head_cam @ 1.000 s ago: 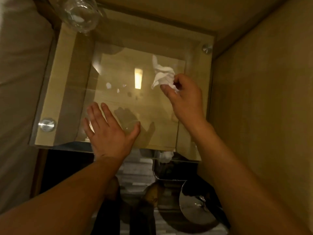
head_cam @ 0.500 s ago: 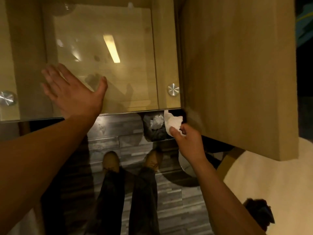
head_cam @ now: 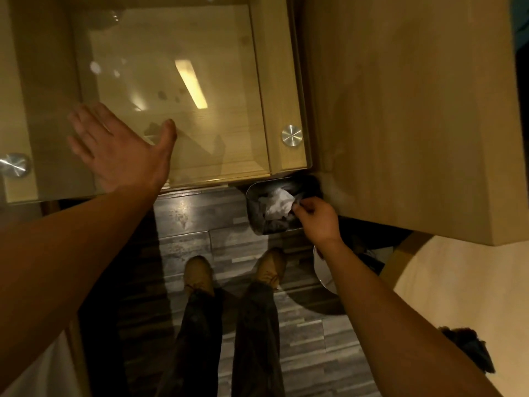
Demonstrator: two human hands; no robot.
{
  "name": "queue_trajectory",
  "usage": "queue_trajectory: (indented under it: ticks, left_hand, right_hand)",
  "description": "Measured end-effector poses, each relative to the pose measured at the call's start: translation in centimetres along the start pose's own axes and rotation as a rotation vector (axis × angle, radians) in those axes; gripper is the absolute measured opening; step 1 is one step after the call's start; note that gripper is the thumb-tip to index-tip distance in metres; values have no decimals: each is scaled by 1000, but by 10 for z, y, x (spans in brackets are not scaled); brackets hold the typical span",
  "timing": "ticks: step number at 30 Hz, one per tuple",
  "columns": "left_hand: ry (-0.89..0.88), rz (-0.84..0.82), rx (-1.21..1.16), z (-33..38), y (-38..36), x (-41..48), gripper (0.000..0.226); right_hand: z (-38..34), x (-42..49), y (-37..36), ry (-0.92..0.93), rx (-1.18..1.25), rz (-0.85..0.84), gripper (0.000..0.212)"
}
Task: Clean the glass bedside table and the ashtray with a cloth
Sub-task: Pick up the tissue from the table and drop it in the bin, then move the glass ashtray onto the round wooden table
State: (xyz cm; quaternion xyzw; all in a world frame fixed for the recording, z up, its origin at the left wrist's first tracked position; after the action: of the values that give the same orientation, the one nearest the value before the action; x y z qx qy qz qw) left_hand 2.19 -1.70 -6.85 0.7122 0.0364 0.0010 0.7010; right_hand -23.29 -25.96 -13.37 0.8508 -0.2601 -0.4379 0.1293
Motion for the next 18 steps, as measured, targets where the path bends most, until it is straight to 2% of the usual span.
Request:
queue_trajectory:
  ticks: [3, 8, 13, 18]
  left_hand:
    - [-14, -44, -58, -3, 4, -4, 111]
    - [-19, -194, -374, -19, 39, -7, 96]
    - [86, -208, -541, -42, 106, -12, 72]
    - [220, -82, -705, -59, 160, 29, 59]
  right_hand:
    - [-24, -34, 22, 67, 90, -4, 23]
    - [-88, -92, 57, 238, 142, -62, 17]
    - [-195, -99, 61, 401, 148, -137, 16]
    - [-324, -76, 19, 538, 140, -172, 11]
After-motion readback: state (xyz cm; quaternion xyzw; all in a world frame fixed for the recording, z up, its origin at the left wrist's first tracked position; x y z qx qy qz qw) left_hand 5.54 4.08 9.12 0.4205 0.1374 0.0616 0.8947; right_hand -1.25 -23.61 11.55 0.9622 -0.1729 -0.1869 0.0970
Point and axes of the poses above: each hand's wrist, its own x-axis towards the middle knuckle, its own y-axis out of the back of the hand, z = x × y, the point moved 2 cm from there along x, towards the middle knuckle, and after that the axes turned 10 degrees about x, right-handed, at the moved point
